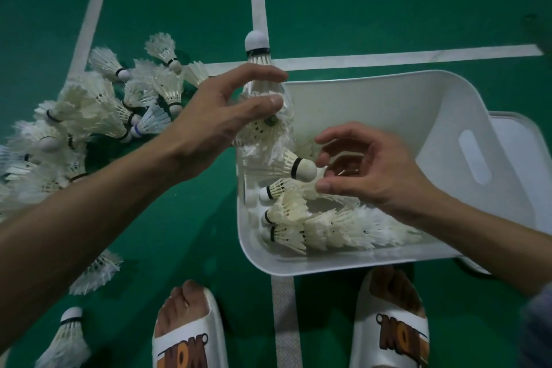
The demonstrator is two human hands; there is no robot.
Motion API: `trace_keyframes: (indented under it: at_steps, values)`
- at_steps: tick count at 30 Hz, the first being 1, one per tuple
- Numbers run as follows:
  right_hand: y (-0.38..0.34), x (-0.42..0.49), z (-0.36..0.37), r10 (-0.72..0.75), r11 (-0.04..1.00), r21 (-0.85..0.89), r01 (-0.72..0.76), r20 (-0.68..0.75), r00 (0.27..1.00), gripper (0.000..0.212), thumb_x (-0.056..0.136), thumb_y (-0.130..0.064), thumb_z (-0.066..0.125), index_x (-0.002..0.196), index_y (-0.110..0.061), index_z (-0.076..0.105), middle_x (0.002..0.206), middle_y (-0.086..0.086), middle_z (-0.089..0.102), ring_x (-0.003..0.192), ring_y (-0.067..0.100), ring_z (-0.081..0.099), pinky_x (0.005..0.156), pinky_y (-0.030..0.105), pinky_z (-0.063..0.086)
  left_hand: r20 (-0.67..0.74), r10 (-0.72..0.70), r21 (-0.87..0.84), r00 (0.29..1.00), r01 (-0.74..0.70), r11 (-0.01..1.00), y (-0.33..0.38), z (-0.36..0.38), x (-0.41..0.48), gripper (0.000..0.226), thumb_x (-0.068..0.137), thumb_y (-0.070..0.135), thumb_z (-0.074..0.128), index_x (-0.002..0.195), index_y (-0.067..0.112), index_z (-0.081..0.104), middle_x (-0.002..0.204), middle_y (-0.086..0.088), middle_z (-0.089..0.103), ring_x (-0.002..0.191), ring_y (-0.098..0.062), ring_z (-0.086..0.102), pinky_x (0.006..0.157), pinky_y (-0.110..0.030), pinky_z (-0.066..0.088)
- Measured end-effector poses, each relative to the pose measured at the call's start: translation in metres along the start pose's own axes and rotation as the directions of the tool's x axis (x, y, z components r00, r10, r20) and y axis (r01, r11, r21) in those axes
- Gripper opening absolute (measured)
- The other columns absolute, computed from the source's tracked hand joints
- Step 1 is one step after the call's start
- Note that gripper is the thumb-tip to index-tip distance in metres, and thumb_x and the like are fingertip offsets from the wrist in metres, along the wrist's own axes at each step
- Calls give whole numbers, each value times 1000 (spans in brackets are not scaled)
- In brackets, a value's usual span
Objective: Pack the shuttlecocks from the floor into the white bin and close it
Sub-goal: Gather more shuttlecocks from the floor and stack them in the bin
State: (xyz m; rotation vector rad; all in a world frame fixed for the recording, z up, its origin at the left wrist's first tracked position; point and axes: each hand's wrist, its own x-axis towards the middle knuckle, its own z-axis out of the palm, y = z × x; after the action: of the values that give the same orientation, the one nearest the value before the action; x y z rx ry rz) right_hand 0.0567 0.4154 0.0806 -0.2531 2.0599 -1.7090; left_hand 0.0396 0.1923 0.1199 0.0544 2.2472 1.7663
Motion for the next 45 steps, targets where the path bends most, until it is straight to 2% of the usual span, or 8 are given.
trace_keyframes:
  at_steps: [7,13,17,20,24,31,37,45]
  values:
    - [7,6,11,58,974,-213,-75,-87,995,40,64,-28,85,99,-32,67,102,-11,67,76,8,68,72,30,58,32,-8,-1,999,8,1000,-2,13,2,31,76,39,66,107,39,66,130,13,56,106,-11,64,98,-55,44]
    - [7,2,6,118,979,-165,-122,-36,992,19,74,-16,80,88,-23,69,91,-8,70,81,14,69,75,31,59,9,-46,15,999,46,999,-1,21,3,29,76,44,58,104,42,65,114,31,55,96,16,58,102,-50,39]
    - [6,4,-7,148,988,-16,-152,-153,977,11,82,-5,71,86,-16,70,96,1,69,73,17,69,51,15,50,11,-31,20,999,31,999,-3,24,6,26,85,33,57,110,37,64,111,35,53,89,21,57,89,-32,40]
    - [6,8,-10,168,980,142,-141,-202,965,12,89,0,61,89,-11,65,104,10,64,72,25,71,61,33,60,3,-9,30,1000,9,1000,-4,25,10,28,88,26,58,115,31,63,112,33,52,89,18,59,76,-17,41]
    - [14,9,-16,171,976,171,-136,-216,961,11,83,0,68,89,-10,67,100,16,66,71,21,70,65,27,59,-1,9,54,1000,-9,999,-6,25,11,29,88,22,61,116,28,63,114,29,54,88,9,64,67,-3,46]
    - [17,12,-22,213,935,316,-158,-147,966,54,53,-10,80,104,-17,64,87,6,68,80,21,67,72,30,57,0,17,52,1000,-17,998,-8,24,11,33,83,19,67,115,26,65,114,26,59,91,-11,69,80,-17,53]
    - [15,23,-31,264,849,517,-110,-234,936,27,68,-6,72,89,-14,59,82,3,67,70,21,68,63,35,58,5,15,61,1000,-16,998,-7,22,9,45,67,35,67,111,32,65,115,24,58,93,-13,69,86,-23,53]
    - [22,24,-29,36,953,-293,-76,-141,989,36,89,-33,64,123,-40,55,108,-10,57,92,7,59,80,24,50,31,11,31,999,-12,999,-6,19,7,47,65,32,68,112,30,64,118,19,55,92,-12,69,83,-25,55]
